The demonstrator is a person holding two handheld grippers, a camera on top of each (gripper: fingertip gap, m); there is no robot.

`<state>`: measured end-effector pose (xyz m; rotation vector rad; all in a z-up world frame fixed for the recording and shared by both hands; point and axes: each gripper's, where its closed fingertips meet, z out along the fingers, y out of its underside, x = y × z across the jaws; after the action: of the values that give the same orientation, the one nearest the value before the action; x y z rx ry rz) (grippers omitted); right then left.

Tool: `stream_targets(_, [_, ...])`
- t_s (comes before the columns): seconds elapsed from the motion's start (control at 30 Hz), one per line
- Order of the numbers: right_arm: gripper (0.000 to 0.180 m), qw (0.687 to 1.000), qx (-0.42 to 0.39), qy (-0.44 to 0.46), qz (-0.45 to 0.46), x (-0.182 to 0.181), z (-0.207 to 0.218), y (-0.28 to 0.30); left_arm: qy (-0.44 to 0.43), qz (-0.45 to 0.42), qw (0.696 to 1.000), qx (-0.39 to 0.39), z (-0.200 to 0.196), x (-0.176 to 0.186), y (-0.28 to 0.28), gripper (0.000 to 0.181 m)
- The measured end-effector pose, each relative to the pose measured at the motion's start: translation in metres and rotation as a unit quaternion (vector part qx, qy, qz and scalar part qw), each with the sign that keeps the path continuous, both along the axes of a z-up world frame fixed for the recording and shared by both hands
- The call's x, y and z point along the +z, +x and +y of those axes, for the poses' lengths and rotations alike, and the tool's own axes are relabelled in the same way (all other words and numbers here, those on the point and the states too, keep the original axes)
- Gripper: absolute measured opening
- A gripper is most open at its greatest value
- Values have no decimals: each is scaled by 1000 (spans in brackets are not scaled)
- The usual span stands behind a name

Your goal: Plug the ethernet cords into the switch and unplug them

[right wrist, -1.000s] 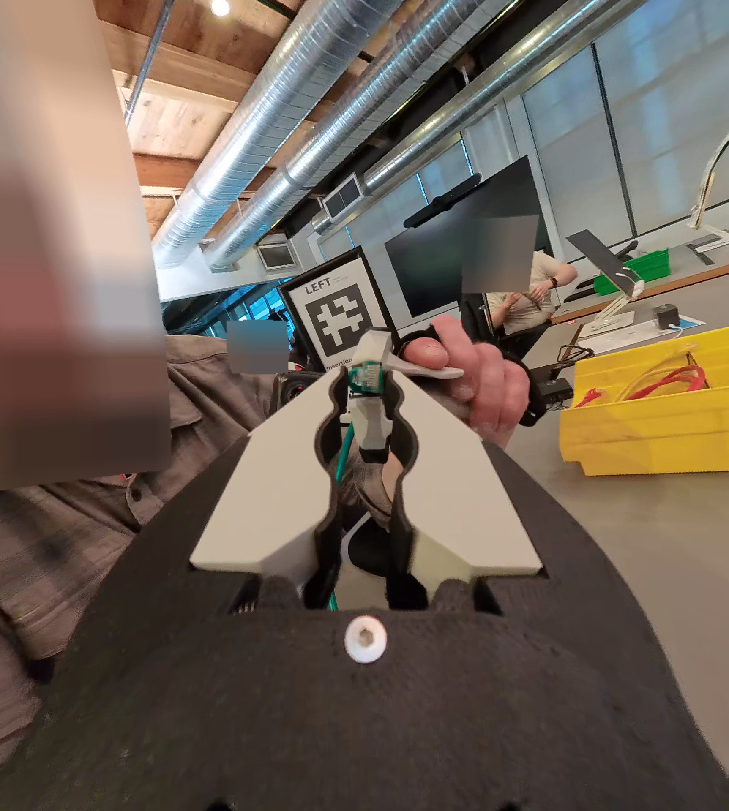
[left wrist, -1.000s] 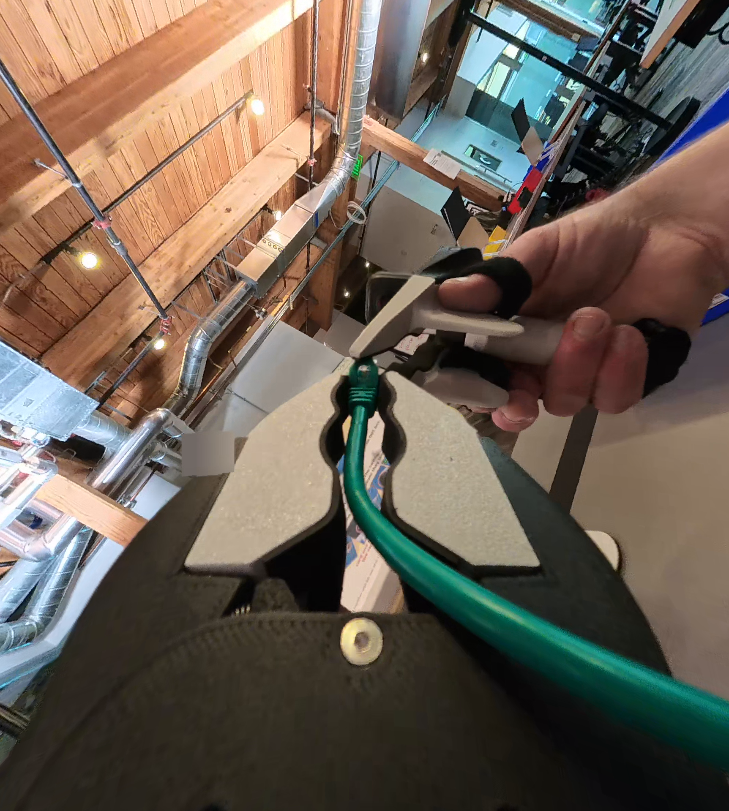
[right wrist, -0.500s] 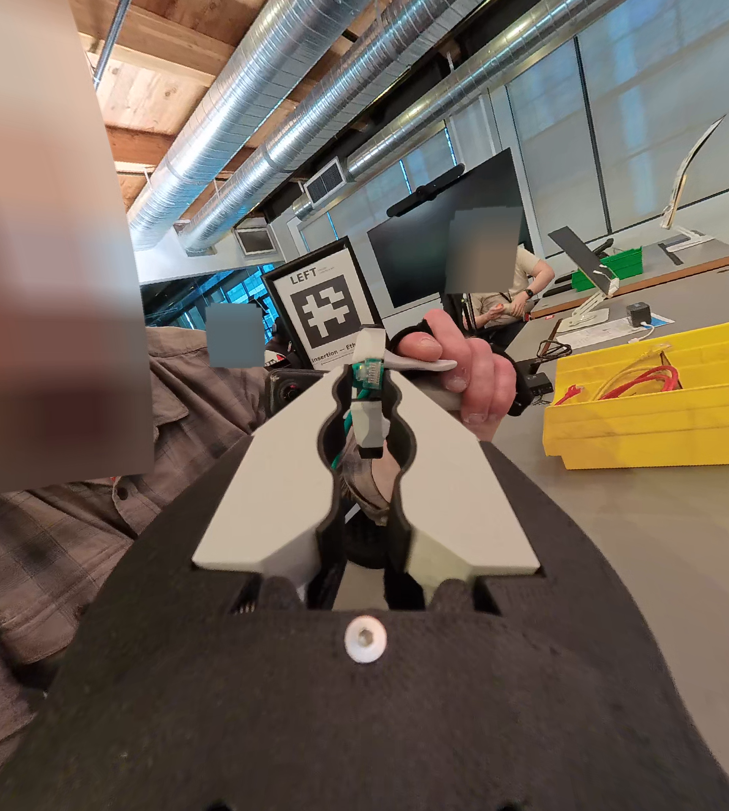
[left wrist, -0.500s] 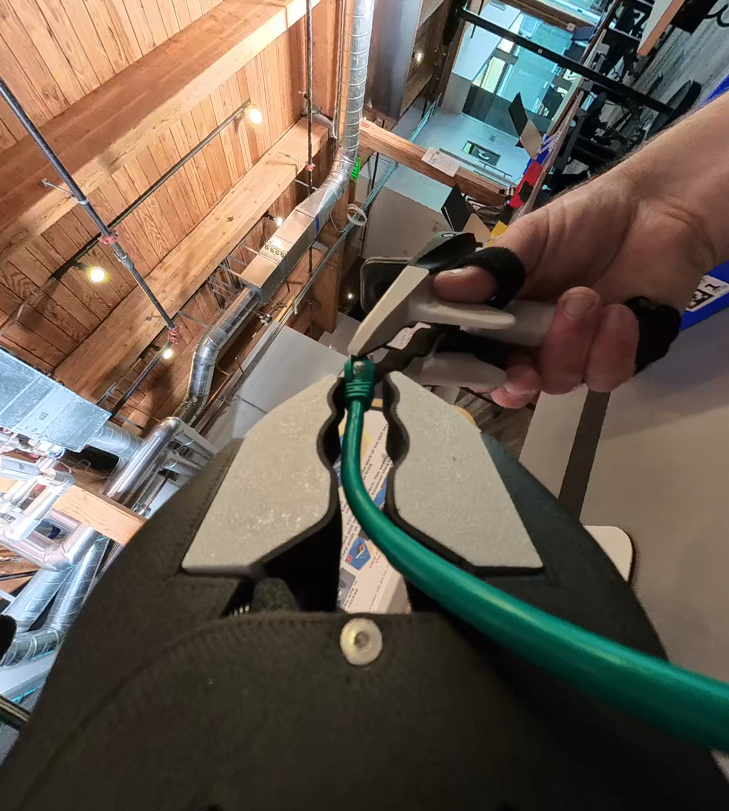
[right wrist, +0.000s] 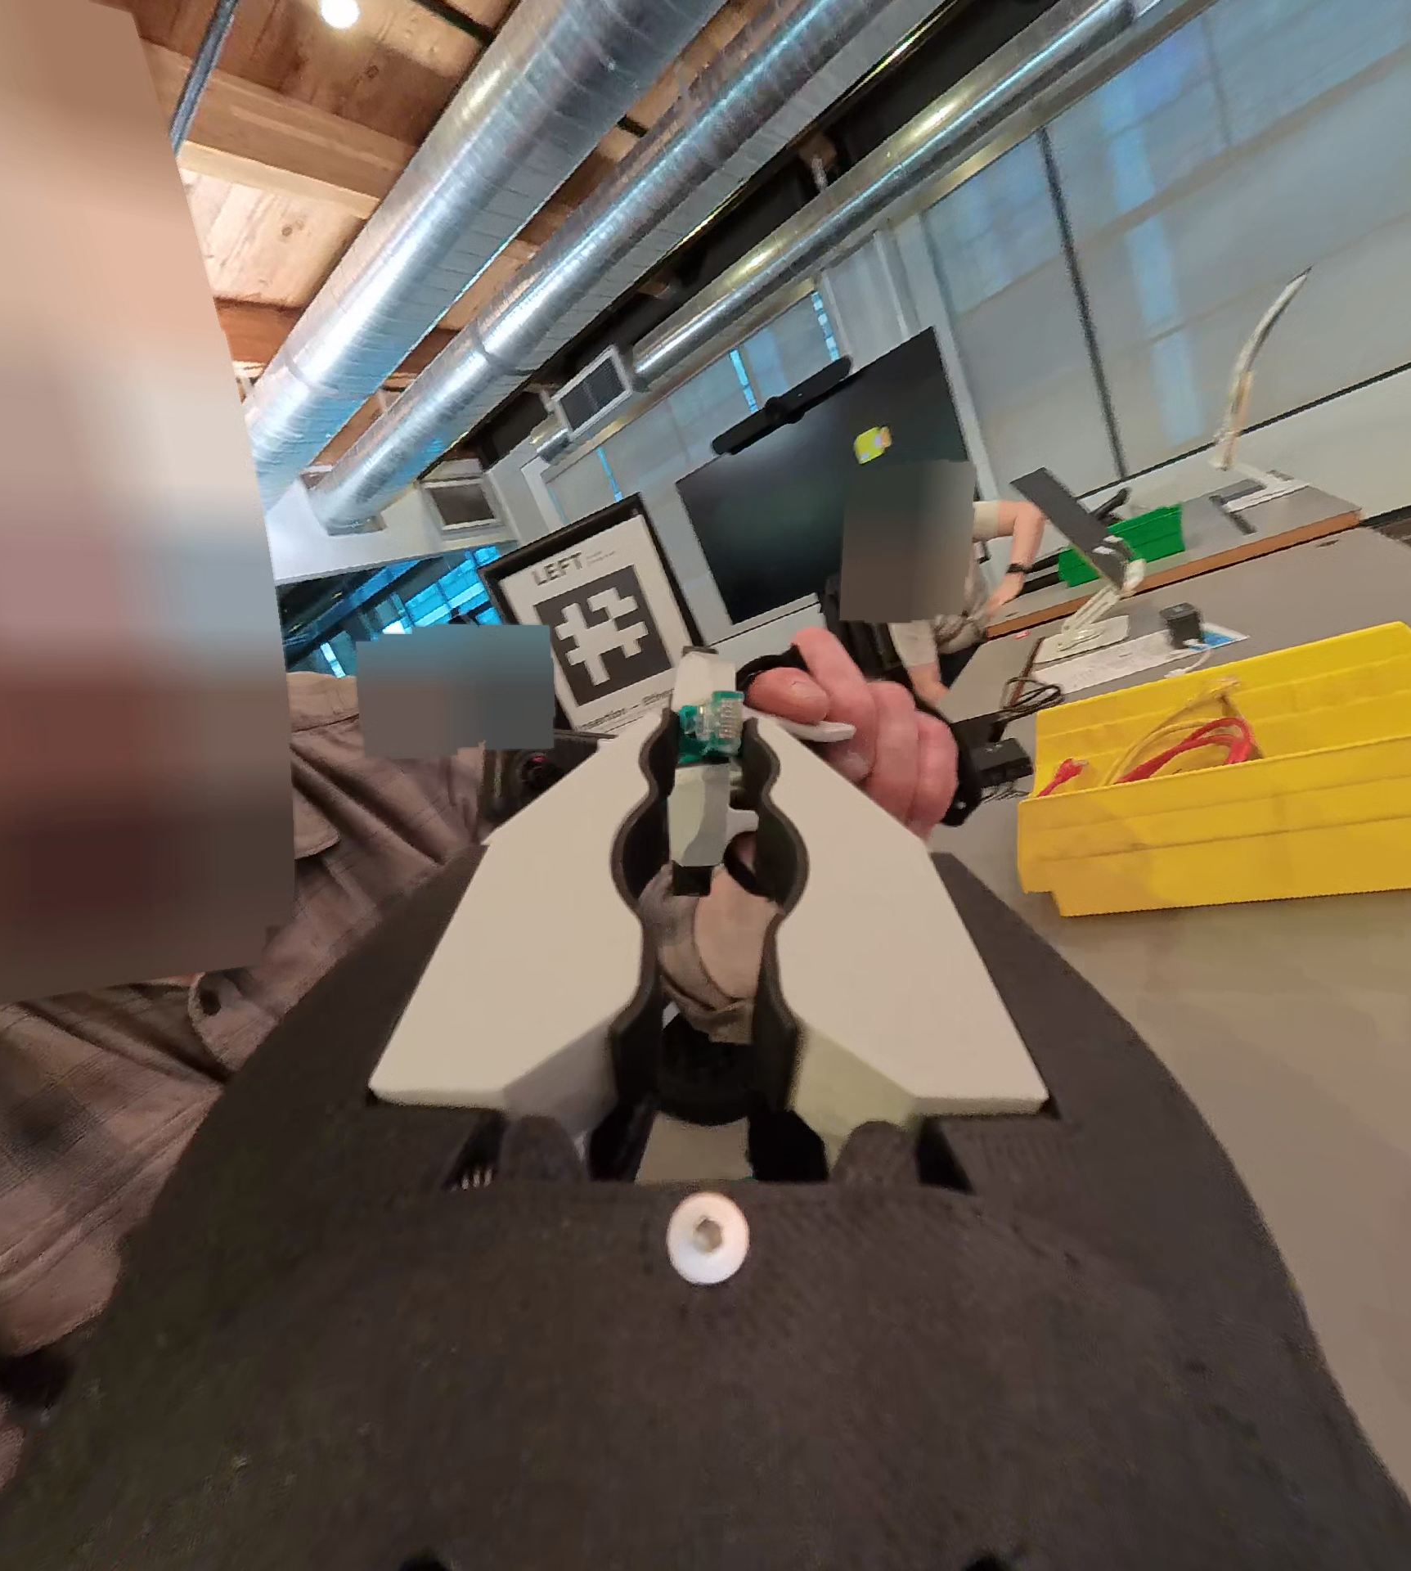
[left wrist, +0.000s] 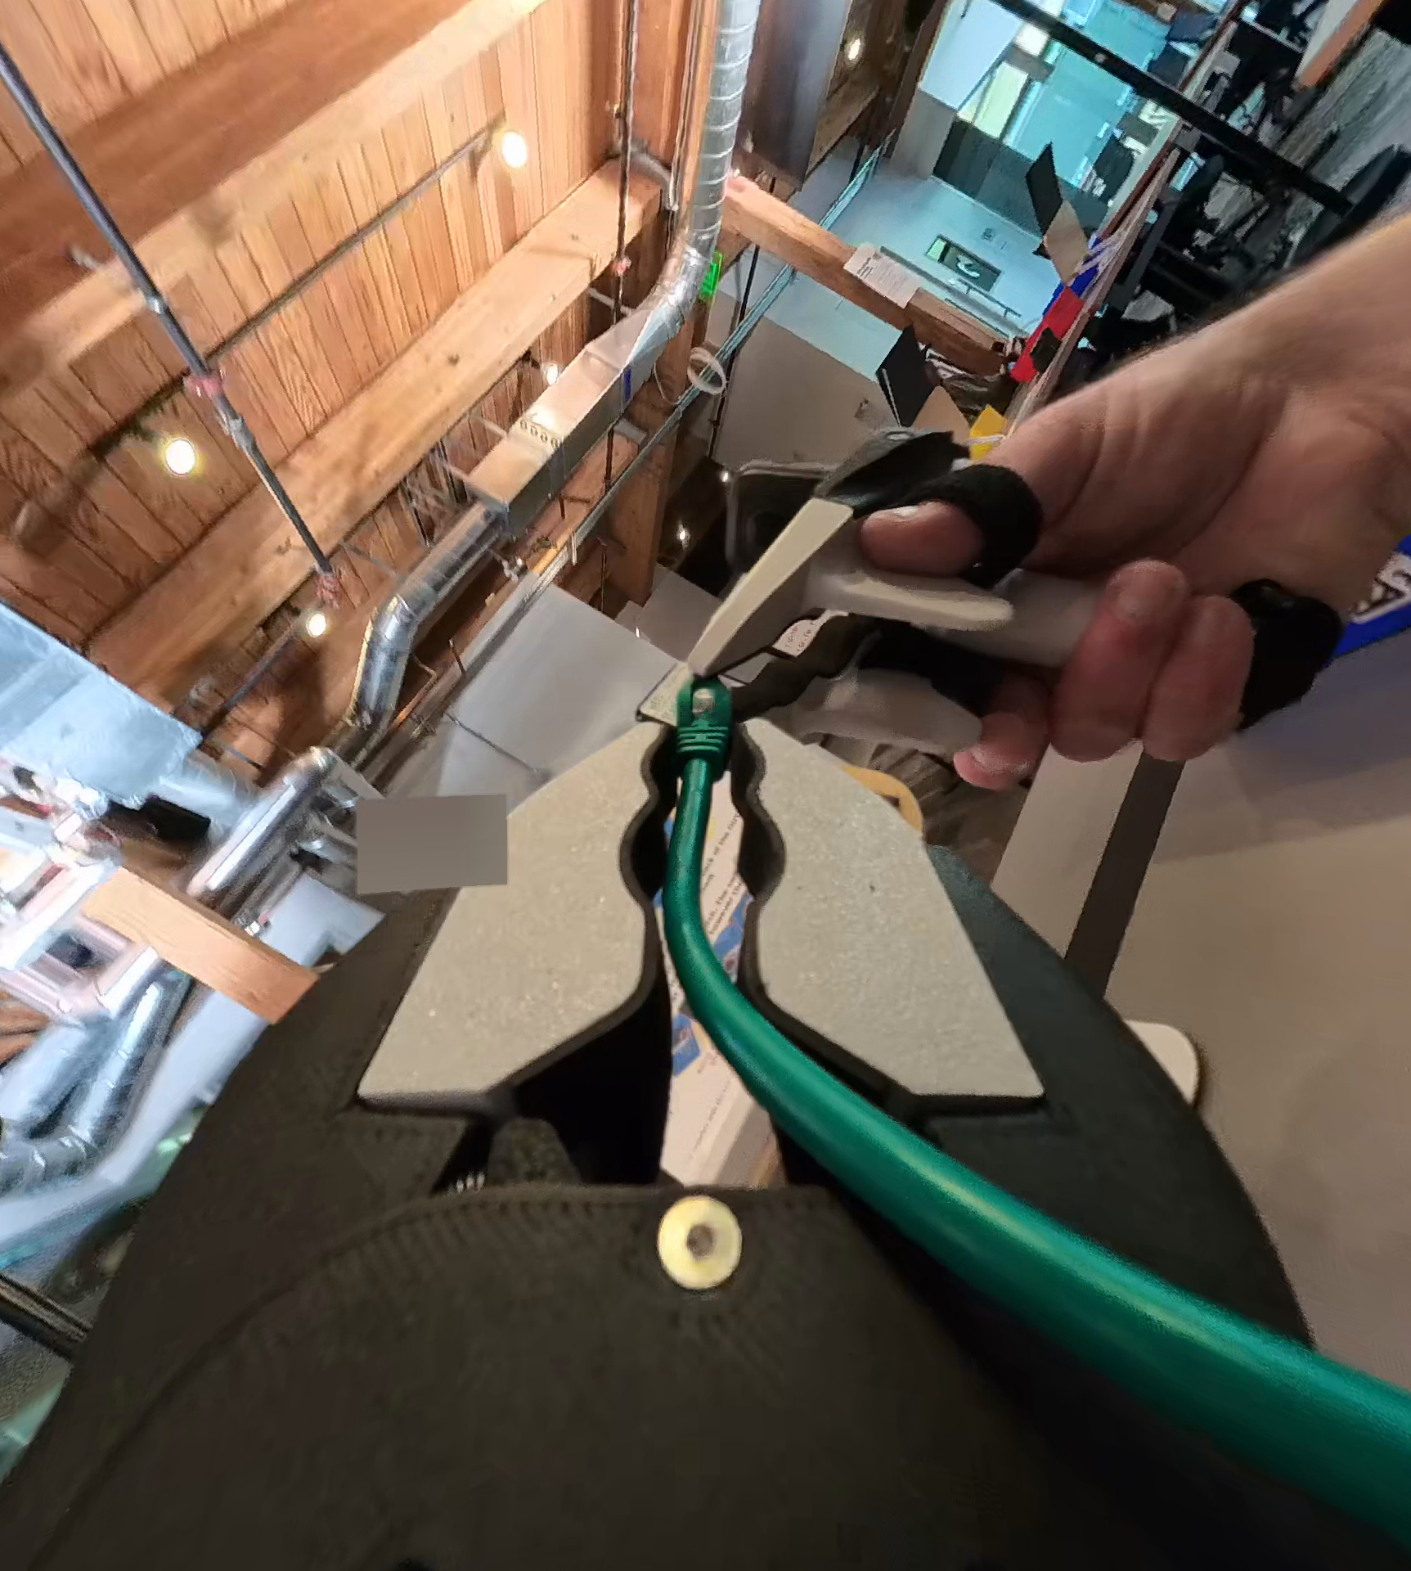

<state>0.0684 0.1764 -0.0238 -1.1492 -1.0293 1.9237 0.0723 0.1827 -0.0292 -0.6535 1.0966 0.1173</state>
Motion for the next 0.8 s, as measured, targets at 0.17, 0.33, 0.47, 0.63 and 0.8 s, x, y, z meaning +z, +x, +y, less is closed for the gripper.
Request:
stream_targets(0.17, [30, 993, -108, 7, -35, -13, 36, 7, -91, -29, 995, 29, 27, -1, -13, 12])
stream_targets(0.33, [31, 967, -211, 67, -123, -33, 59, 5, -254, -96, 962, -22, 51, 1, -33, 12])
stream_targets(0.47, [31, 925, -287, 152, -195, -39, 68, -1, -362, -123, 922, -65, 65, -1, -49, 12])
stream_targets(0.63, [30, 857, -366, 246, -268, -32, 71, -4, -429, -155, 888, -52, 84, -5, -71, 12])
stream_targets(0.8, [28, 797, -429, 286, -314, -18, 69, -3, -412, -157, 896, 56, 107, -14, -92, 12])
